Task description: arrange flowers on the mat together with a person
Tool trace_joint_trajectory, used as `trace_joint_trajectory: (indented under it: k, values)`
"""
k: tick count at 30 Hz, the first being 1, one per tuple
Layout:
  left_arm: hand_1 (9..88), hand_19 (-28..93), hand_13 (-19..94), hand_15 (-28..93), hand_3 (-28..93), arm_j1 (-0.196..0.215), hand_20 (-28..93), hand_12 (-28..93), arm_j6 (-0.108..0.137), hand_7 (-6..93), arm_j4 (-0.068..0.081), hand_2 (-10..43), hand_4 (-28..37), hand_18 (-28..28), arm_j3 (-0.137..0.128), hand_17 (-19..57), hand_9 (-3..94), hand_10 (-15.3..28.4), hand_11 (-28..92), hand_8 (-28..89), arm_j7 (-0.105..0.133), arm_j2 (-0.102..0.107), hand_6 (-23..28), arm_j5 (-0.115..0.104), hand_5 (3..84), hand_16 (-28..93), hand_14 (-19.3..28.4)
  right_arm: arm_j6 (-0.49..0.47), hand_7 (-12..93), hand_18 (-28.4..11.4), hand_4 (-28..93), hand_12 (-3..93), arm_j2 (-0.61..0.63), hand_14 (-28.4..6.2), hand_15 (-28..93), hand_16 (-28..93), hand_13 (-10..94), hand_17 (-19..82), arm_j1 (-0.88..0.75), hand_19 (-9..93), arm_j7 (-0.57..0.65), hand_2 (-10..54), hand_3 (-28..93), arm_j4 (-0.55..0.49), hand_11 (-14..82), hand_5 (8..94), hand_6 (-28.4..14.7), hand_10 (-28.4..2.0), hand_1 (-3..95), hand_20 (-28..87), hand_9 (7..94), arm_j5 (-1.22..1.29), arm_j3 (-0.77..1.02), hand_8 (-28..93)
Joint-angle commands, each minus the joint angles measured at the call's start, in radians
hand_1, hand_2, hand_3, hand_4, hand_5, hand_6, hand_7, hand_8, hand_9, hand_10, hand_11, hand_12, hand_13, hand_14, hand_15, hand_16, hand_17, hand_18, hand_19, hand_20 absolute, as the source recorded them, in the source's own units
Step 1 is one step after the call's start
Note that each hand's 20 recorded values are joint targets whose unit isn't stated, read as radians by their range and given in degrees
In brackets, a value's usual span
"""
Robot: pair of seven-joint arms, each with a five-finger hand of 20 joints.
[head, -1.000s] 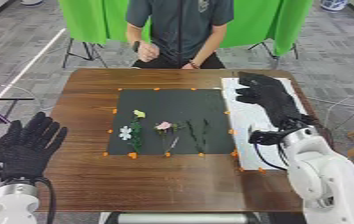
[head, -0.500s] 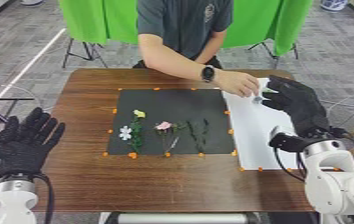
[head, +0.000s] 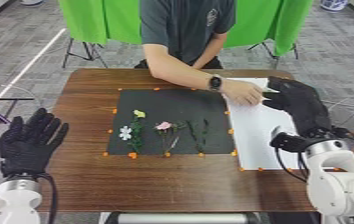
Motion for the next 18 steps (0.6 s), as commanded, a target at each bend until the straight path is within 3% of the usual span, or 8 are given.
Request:
trace_joint_trajectory:
  k: [1, 8, 15, 18]
  values:
    - [31.5, 43, 44, 54, 73, 0.008, 28, 20, 0.007, 24.3, 0.004, 13.0, -27.2, 18.8, 0.001, 0.3, 54.9, 16.2, 28, -8, -0.004, -0.005, 8.4, -0.011, 57.1, 2, 18.0, 0.038, 19, -19.0, -24, 12.8, 0.016, -14.9, 31, 15, 37, 17, -0.022, 58, -0.009, 4.2, 80, -0.022, 12.4, 49.7, -5.2, -14.5, 31.8, 19, 42.0, -0.020, 0.014, -13]
    - [31.7, 43, 44, 54, 73, -0.013, 28, 20, -0.002, 24.5, 0.012, 13.0, -27.2, 18.8, 0.010, 0.3, 54.9, 16.2, 28, -8, -0.017, 0.004, 8.3, -0.001, 57.2, 2, 18.2, 0.023, 20, -18.9, -24, 12.9, 0.020, -14.8, 32, 15, 37, 17, -0.025, 59, -0.007, 3.5, 80, -0.024, 12.6, 49.8, -5.0, -14.4, 32.0, 20, 42.0, -0.019, 0.011, -14]
    - [31.7, 43, 44, 55, 73, -0.022, 28, 20, 0.005, 24.5, 0.020, 13.0, -27.2, 18.9, 0.020, 0.3, 55.0, 16.2, 28, -8, -0.026, 0.005, 8.4, 0.001, 57.2, 2, 18.2, 0.028, 20, -18.8, -24, 12.9, 0.023, -14.8, 32, 15, 37, 16, -0.038, 59, 0.002, 3.2, 80, -0.027, 12.5, 49.7, -5.0, -14.5, 31.9, 20, 41.8, -0.013, 0.027, -14]
    - [31.7, 43, 44, 55, 73, -0.020, 28, 20, 0.003, 24.5, 0.018, 13.1, -27.3, 18.9, 0.020, 0.2, 55.0, 16.2, 28, -8, -0.017, 0.000, 8.3, 0.001, 57.2, 2, 18.1, 0.026, 20, -18.8, -24, 13.0, 0.024, -14.7, 32, 15, 37, 16, -0.034, 59, -0.001, 3.2, 80, -0.026, 12.5, 49.7, -5.1, -14.4, 31.9, 20, 41.8, -0.012, 0.028, -14]
